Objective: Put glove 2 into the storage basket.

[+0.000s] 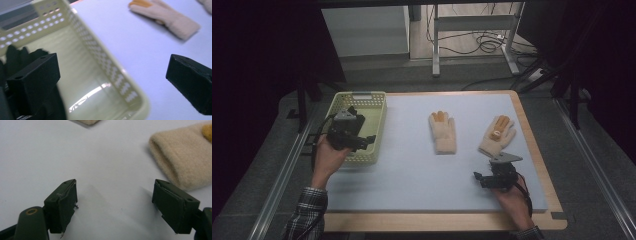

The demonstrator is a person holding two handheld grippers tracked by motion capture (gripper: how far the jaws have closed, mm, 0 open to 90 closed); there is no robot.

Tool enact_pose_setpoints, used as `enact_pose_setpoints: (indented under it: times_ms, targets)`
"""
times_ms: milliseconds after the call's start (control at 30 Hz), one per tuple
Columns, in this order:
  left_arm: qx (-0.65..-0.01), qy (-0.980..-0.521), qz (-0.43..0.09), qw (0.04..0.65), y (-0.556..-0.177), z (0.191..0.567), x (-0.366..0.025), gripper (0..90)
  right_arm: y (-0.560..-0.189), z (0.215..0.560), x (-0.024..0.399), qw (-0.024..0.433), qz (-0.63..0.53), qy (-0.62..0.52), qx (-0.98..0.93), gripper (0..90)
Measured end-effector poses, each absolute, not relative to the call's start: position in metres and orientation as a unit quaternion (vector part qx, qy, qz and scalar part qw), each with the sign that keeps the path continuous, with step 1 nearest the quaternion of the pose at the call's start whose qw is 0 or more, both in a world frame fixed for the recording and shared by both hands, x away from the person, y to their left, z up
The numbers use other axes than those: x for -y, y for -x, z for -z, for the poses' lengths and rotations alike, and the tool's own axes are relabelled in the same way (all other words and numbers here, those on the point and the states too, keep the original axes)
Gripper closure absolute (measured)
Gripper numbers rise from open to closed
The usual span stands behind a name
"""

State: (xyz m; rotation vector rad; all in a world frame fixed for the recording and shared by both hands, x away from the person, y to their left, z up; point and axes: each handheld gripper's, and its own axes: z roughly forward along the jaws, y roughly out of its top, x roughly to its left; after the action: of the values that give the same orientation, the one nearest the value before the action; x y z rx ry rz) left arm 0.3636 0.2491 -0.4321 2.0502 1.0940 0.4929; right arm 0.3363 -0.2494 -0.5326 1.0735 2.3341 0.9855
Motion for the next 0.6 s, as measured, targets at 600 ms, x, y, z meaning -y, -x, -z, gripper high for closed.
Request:
enact_pose_setpoints:
  times_ms: [600]
  targets:
    - [-0.348, -0.826, -0.189, 0.402, -0.311, 0.457, -0.176, 0.0, -0.336, 0.533, 0.249, 0.193, -0.351, -0.384, -0.832, 19.8]
